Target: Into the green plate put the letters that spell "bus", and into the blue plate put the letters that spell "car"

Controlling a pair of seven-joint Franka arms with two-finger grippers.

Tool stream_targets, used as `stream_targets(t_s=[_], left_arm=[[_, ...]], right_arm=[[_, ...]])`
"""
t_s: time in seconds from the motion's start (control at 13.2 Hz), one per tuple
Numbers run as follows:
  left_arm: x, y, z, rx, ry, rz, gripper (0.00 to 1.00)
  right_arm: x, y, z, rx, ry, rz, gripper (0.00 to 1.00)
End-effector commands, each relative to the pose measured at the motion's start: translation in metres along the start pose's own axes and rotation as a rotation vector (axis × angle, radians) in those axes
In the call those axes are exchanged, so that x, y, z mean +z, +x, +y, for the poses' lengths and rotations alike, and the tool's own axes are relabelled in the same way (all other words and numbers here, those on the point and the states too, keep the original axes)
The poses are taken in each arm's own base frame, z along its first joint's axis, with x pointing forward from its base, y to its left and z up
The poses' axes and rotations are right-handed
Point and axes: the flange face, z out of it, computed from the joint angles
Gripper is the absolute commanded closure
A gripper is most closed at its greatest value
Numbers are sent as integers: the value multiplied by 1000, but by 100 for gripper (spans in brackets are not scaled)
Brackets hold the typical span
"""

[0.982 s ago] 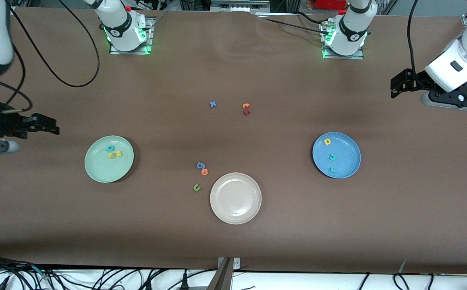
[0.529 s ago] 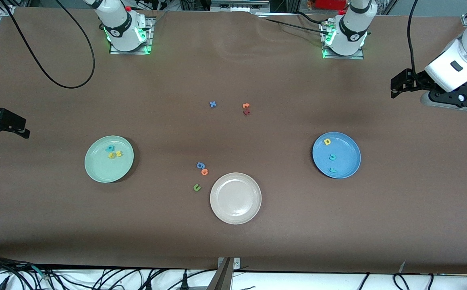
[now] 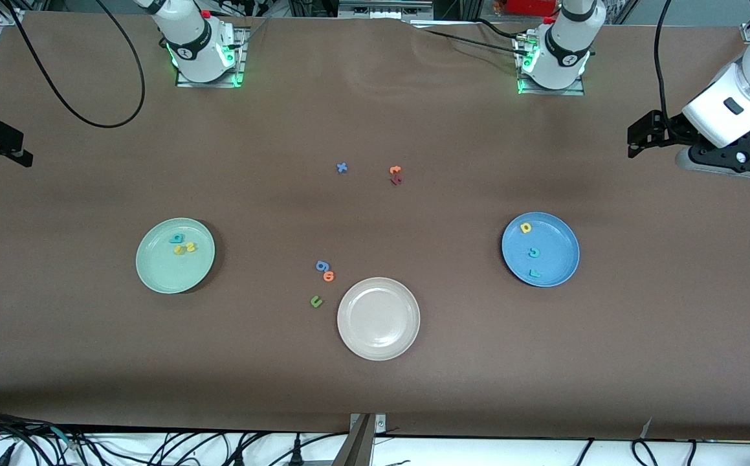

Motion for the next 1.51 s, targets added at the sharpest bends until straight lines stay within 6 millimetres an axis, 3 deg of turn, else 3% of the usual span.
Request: stream_targets(t_s=[0.0,0.38,0.76,1.44], left_arm=[[-7,-4,0,10,-29,1,0],[-7,-4,0,10,-31,1,0],[-7,-4,0,10,-31,1,0],[-7,-4,0,10,-31,1,0]], right_arm=[[16,-33,-2,-16,-5,11,0],[24,-40,-1,-15,-4,21,0],[29,-29,1,-7,-7,53,0],[30,-29,2,-10,-8,48,0]])
